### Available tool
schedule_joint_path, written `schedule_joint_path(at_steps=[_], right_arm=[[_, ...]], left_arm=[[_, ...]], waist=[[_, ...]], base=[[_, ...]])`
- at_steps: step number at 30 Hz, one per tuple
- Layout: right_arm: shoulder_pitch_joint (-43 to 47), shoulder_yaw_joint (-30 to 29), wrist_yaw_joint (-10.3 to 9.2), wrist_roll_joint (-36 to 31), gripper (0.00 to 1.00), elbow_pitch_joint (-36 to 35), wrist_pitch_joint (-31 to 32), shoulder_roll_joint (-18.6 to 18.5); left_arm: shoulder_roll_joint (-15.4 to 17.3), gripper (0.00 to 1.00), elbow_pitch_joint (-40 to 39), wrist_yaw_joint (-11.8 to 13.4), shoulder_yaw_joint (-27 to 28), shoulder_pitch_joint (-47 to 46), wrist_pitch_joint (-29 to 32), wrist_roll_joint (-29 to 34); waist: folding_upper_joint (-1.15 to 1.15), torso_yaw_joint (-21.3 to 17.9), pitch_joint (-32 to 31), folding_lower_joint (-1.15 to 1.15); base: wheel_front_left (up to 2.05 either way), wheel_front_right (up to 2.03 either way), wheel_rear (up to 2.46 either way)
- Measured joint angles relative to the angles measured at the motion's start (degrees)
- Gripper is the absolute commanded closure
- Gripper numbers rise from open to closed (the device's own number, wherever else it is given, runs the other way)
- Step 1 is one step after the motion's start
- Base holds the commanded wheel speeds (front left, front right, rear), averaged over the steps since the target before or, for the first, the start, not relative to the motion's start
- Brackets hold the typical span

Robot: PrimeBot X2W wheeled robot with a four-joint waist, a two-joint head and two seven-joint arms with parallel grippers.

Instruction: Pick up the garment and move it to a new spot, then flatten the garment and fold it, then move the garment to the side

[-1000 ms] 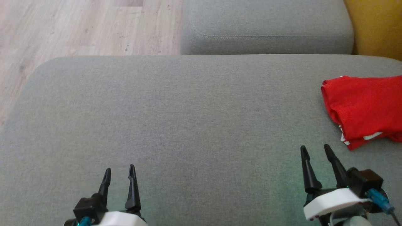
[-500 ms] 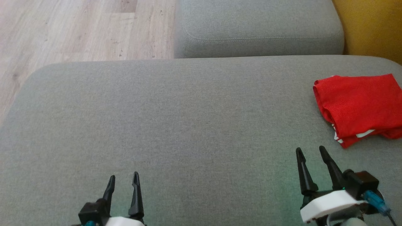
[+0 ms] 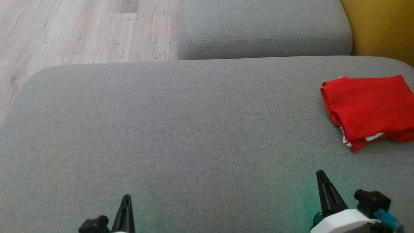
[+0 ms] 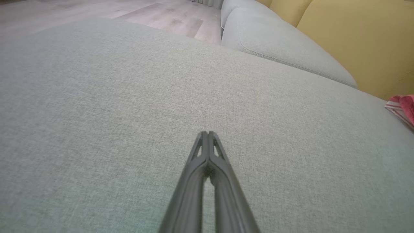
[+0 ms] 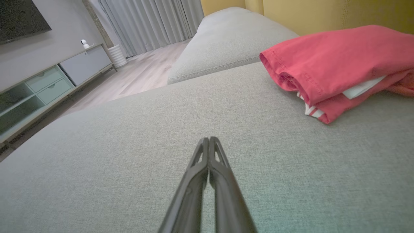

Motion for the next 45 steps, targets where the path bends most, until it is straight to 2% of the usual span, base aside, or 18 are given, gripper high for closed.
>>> schedule_joint_path(at_steps=[45], right_arm=[[-3.5,-2.6,0.0,30.2,1.0,0.2,3.8,-0.2]], left_arm=[[-3.3,1.0,0.0,-8.0,11.7,-2.3,6.8,-21.4]], waist=[[0.0,-1.1,0.7,0.0]], base=[[0.0,0.0,0.0]])
